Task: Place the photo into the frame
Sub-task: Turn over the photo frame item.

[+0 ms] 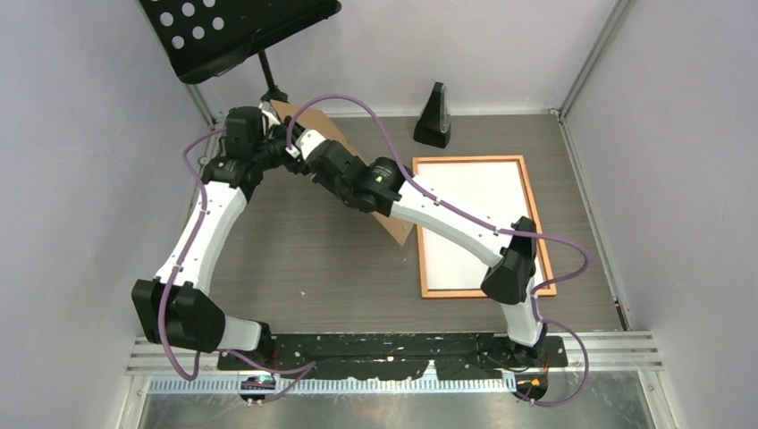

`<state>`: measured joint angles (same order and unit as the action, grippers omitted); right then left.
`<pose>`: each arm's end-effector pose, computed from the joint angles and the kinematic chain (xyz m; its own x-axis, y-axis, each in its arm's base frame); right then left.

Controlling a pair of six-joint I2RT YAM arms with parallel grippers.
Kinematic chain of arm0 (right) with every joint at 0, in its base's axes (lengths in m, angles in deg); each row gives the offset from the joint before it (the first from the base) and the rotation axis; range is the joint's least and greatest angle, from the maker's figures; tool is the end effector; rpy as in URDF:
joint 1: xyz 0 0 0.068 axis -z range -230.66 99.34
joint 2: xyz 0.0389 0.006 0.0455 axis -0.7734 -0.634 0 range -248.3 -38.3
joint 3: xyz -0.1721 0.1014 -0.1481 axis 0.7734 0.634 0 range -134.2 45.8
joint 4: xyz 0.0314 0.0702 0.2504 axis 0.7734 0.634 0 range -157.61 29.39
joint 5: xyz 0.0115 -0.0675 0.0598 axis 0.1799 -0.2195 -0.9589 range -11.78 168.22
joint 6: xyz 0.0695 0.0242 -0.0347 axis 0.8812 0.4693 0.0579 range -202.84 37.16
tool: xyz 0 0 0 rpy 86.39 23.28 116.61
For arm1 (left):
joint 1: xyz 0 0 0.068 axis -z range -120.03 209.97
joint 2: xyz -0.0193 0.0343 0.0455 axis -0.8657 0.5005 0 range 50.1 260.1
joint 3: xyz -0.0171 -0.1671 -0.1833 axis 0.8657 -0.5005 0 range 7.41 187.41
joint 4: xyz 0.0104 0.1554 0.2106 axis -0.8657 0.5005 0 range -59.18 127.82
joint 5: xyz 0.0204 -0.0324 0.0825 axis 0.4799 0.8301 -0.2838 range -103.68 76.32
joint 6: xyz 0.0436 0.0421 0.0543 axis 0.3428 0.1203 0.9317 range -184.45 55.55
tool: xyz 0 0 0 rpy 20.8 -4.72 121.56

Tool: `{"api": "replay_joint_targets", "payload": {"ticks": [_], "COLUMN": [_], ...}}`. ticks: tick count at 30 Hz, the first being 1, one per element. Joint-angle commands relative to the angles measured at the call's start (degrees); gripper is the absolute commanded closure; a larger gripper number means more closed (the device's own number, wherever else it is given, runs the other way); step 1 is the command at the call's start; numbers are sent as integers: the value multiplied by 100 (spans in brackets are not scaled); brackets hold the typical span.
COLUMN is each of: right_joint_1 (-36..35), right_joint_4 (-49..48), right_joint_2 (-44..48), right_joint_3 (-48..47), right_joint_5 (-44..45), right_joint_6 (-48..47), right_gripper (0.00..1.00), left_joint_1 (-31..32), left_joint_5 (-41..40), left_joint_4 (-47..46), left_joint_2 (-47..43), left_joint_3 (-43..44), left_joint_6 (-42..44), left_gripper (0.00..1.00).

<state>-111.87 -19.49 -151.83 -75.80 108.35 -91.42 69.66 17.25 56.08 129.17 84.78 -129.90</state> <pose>0.2495 0.3803 0.3395 -0.2209 -0.6701 -0.7087 -0.6128 0.6606 -0.4336 0.3309 -0.0934 0.3398 -0.7278 -0.6672 -0.1584 -0.1587 0.3887 -0.9076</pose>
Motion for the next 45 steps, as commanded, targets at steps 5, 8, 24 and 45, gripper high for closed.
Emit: {"api": "replay_joint_targets", "payload": {"ticks": [5,8,24,45], "right_joint_1": [-110,-110,-78,3148], "right_joint_4": [-259,-251,-386,-1554], "right_joint_2": [252,312,1663,5048], "right_joint_3": [-194,-199,609,3947], "right_joint_5": [-279,-353,-316,-4420], "right_joint_6": [37,80,16,730], "right_gripper": [65,60,25,16], "left_joint_1": [13,-27,-143,-142], "left_joint_5": [395,396,682,1343], "left_joint_4": [-601,-586,-42,283], "left_joint_2": [-150,-138,-218,-208], "left_joint_3": [26,68,718,865], "left_joint_6": [197,259,1105,2789], "left_gripper": [83,88,100,100]}}
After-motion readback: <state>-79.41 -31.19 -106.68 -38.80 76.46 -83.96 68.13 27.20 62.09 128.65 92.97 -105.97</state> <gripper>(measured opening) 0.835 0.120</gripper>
